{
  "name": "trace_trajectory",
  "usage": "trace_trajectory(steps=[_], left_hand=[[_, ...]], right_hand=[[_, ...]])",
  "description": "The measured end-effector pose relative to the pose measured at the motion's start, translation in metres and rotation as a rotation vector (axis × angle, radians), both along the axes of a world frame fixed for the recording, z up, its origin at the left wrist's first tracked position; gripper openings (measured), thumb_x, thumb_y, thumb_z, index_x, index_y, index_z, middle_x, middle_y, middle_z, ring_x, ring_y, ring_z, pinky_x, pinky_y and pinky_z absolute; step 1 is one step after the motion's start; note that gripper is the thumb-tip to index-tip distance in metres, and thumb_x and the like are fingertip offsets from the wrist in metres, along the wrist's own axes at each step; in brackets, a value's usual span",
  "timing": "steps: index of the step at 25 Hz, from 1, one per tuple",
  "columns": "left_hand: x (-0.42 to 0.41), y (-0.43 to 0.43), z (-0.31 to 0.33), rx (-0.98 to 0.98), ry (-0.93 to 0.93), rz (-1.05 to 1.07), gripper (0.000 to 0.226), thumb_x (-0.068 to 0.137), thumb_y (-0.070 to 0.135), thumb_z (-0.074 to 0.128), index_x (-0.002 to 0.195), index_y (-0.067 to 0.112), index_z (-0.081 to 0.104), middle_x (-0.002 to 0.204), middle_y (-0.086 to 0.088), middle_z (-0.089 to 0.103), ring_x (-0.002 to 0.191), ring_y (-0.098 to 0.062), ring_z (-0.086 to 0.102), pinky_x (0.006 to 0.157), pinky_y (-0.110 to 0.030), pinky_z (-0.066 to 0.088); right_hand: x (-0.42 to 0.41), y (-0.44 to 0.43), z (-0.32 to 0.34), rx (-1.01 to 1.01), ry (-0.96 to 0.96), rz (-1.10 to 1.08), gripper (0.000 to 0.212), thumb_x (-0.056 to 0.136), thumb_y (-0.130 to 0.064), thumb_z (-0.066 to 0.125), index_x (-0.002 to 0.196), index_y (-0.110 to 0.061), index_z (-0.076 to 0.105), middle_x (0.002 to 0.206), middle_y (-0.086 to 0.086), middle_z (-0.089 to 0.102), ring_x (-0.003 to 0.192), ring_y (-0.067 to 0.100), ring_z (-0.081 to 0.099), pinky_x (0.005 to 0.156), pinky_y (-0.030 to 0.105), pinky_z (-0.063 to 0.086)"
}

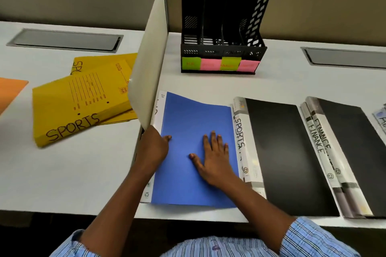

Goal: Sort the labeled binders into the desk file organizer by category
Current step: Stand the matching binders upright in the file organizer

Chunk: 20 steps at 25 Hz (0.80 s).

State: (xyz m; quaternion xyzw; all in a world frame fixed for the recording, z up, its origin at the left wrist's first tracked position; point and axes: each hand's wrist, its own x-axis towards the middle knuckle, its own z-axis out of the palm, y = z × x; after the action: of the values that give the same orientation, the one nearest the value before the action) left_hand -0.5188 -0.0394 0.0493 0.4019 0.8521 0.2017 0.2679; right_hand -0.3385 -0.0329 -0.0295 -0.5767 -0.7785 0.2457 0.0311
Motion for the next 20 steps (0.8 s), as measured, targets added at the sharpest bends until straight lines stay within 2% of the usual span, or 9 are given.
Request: trace_trajectory(steps=[3, 5, 6, 8, 10, 12, 14, 15, 20], left_hand=[[0.006, -0.002, 0.013, -0.003, 0.01, 0.031, 0.042, 0.087, 0.026, 0.066, 0.113, -0.003, 0.051, 0.12, -0.023, 0.058, 0.11, -0.038, 0.055, 0.086, -0.038, 0.045], [0.003, -0.001, 0.022, 0.013, -0.019, 0.061, 0.047, 0.079, 0.029, 0.074, 0.109, -0.003, 0.057, 0.113, -0.021, 0.063, 0.103, -0.037, 0.059, 0.082, -0.039, 0.048], [-0.001, 0.001, 0.028, 0.036, -0.094, 0.093, 0.049, 0.073, 0.03, 0.08, 0.103, -0.003, 0.061, 0.105, -0.02, 0.066, 0.097, -0.037, 0.063, 0.079, -0.041, 0.05], [-0.005, 0.003, 0.043, 0.123, -0.369, 0.157, 0.048, 0.065, 0.027, 0.086, 0.096, -0.004, 0.067, 0.095, -0.019, 0.071, 0.087, -0.037, 0.068, 0.082, -0.047, 0.056], [0.006, 0.006, 0.061, 0.121, -0.604, 0.157, 0.048, 0.068, 0.025, 0.083, 0.103, -0.002, 0.067, 0.097, -0.019, 0.072, 0.088, -0.037, 0.07, 0.084, -0.052, 0.055], [0.023, 0.008, 0.074, 0.105, -0.696, 0.14, 0.05, 0.072, 0.023, 0.079, 0.114, 0.004, 0.059, 0.102, -0.017, 0.071, 0.087, -0.034, 0.07, 0.076, -0.047, 0.058], [0.04, 0.009, 0.087, 0.124, -0.715, 0.123, 0.048, 0.076, 0.016, 0.076, 0.117, 0.006, 0.053, 0.102, -0.017, 0.07, 0.082, -0.032, 0.071, 0.063, -0.039, 0.059], [0.047, 0.009, 0.093, 0.131, -0.701, 0.129, 0.046, 0.077, 0.013, 0.074, 0.117, 0.006, 0.053, 0.101, -0.019, 0.07, 0.081, -0.032, 0.071, 0.061, -0.038, 0.058], [0.074, 0.005, 0.123, 0.226, -0.594, 0.196, 0.041, 0.075, 0.012, 0.074, 0.112, 0.009, 0.057, 0.099, -0.019, 0.069, 0.083, -0.037, 0.068, 0.068, -0.044, 0.058]], right_hand=[[-0.006, 0.001, 0.01, -0.068, -0.022, -0.01, 0.088, 0.09, -0.071, 0.022, 0.154, -0.015, 0.0, 0.16, 0.012, -0.015, 0.146, 0.031, -0.017, 0.117, 0.051, -0.008], [-0.008, 0.006, 0.021, -0.118, -0.005, -0.019, 0.089, 0.09, -0.072, 0.022, 0.154, -0.013, 0.003, 0.16, 0.014, -0.011, 0.147, 0.034, -0.013, 0.118, 0.052, -0.002], [-0.007, 0.007, 0.027, -0.139, 0.02, -0.022, 0.088, 0.09, -0.072, 0.021, 0.153, -0.013, 0.005, 0.161, 0.014, -0.009, 0.147, 0.034, -0.01, 0.118, 0.052, 0.001], [0.001, 0.01, 0.039, -0.159, 0.107, -0.036, 0.086, 0.09, -0.071, 0.022, 0.153, -0.014, 0.007, 0.161, 0.012, -0.005, 0.148, 0.031, -0.006, 0.119, 0.049, 0.005], [0.007, 0.016, 0.052, -0.198, 0.212, -0.05, 0.084, 0.091, -0.069, 0.026, 0.153, -0.015, 0.009, 0.162, 0.01, -0.003, 0.149, 0.028, -0.003, 0.12, 0.046, 0.008], [0.011, 0.02, 0.063, -0.238, 0.269, -0.034, 0.083, 0.092, -0.067, 0.029, 0.152, -0.013, 0.01, 0.161, 0.011, -0.002, 0.149, 0.028, -0.002, 0.12, 0.045, 0.01], [0.019, 0.02, 0.073, -0.257, 0.311, -0.011, 0.083, 0.094, -0.064, 0.03, 0.152, -0.01, 0.008, 0.161, 0.012, -0.002, 0.149, 0.028, -0.002, 0.12, 0.043, 0.009], [0.024, 0.02, 0.077, -0.259, 0.336, 0.002, 0.083, 0.094, -0.063, 0.03, 0.152, -0.01, 0.007, 0.161, 0.011, -0.001, 0.149, 0.026, -0.002, 0.12, 0.043, 0.009], [0.046, 0.022, 0.1, -0.187, 0.478, 0.051, 0.079, 0.095, -0.06, 0.031, 0.153, -0.012, 0.006, 0.162, 0.006, 0.0, 0.149, 0.021, 0.002, 0.12, 0.041, 0.012]])
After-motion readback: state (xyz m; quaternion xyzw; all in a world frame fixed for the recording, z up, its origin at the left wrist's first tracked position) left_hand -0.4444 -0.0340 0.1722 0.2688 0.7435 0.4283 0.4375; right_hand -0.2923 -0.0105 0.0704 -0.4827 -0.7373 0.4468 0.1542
